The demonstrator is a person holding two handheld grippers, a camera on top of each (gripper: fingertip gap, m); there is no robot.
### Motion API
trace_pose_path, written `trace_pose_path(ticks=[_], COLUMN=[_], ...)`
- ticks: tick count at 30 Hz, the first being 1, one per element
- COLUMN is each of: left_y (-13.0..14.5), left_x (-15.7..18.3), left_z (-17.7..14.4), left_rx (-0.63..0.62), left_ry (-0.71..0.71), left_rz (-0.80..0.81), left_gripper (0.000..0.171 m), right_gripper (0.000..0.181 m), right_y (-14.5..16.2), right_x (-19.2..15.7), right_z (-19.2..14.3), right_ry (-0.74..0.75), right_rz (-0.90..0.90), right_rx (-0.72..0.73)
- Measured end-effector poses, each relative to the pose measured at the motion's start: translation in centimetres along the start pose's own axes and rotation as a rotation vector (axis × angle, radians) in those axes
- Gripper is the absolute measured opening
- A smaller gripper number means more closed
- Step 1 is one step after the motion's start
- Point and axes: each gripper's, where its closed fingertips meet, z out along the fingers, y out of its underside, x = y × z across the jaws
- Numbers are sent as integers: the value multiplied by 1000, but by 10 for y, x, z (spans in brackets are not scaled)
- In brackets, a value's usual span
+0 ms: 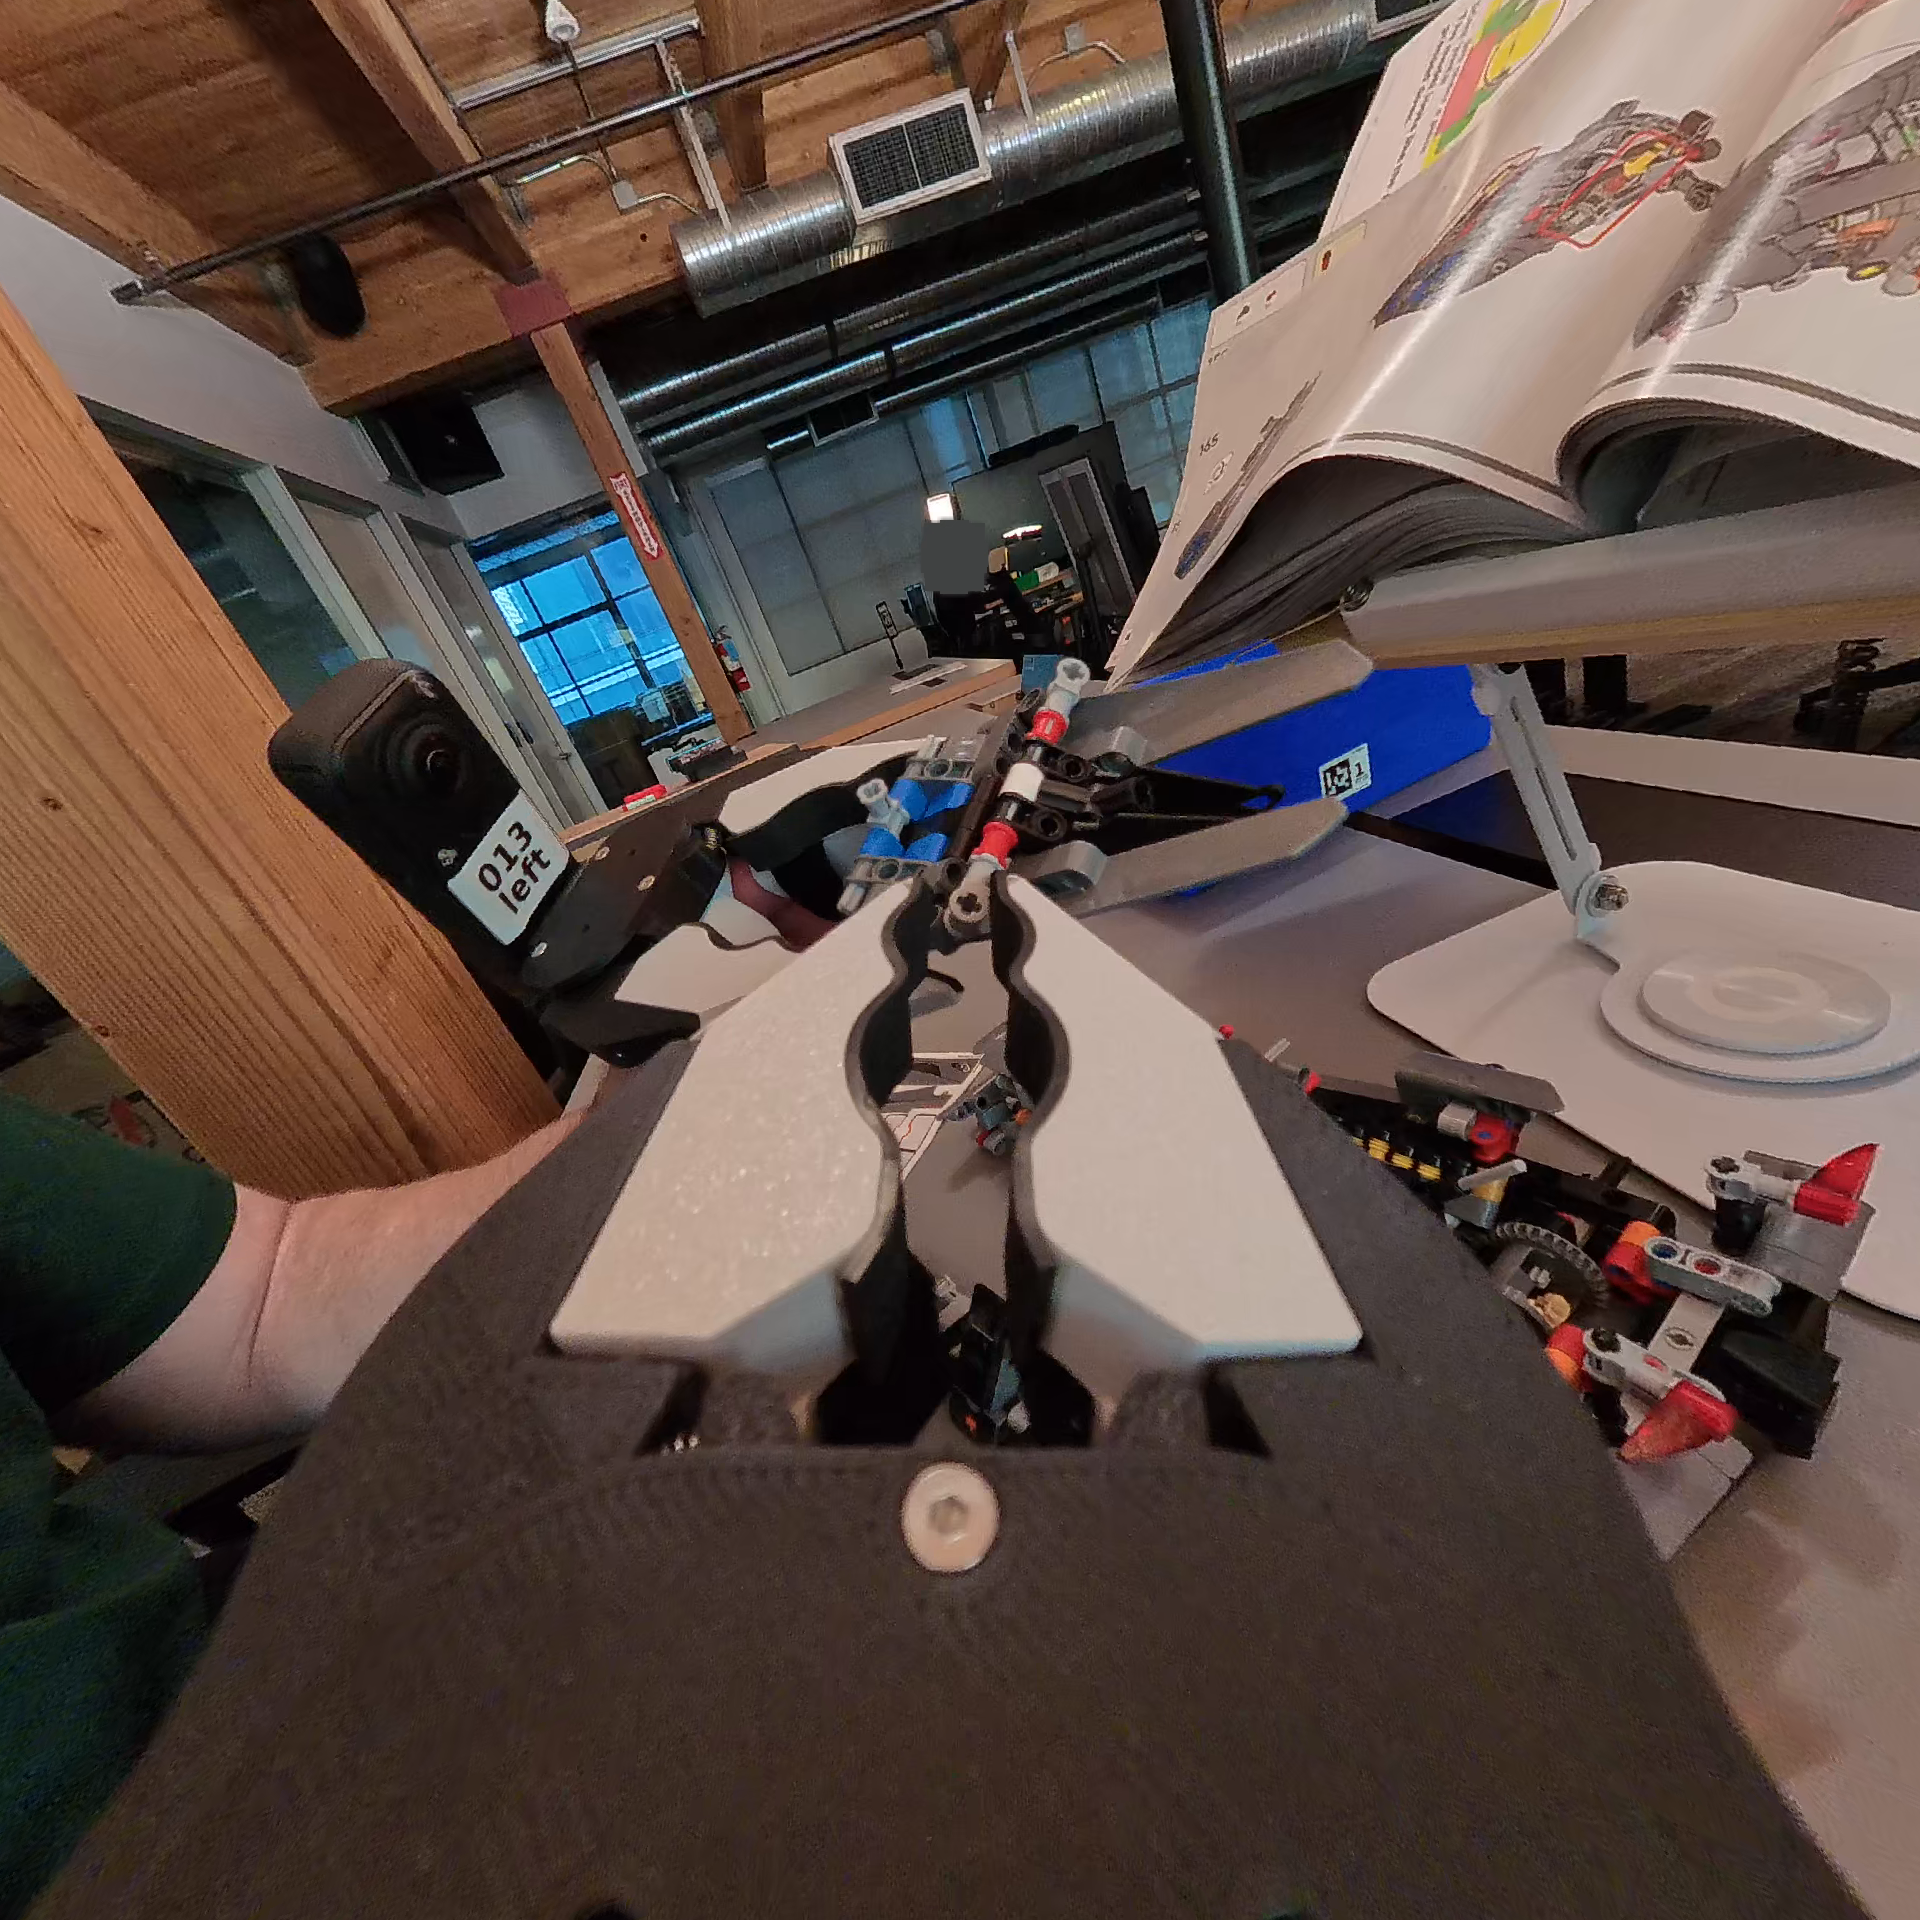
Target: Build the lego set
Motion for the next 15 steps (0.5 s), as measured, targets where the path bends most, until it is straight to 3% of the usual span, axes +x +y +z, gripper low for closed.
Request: trace_pose_path(ticks=[15], left_y=[-4], left_x=[-7], left_z=[-5], left_rx=[35], left_ry=[11], left_rz=[-98], left_gripper=[71], right_gripper=[15], right_y=[1], right_x=[-3], right_z=[3], right_ry=[-23], right_rz=[3], right_rx=[13])
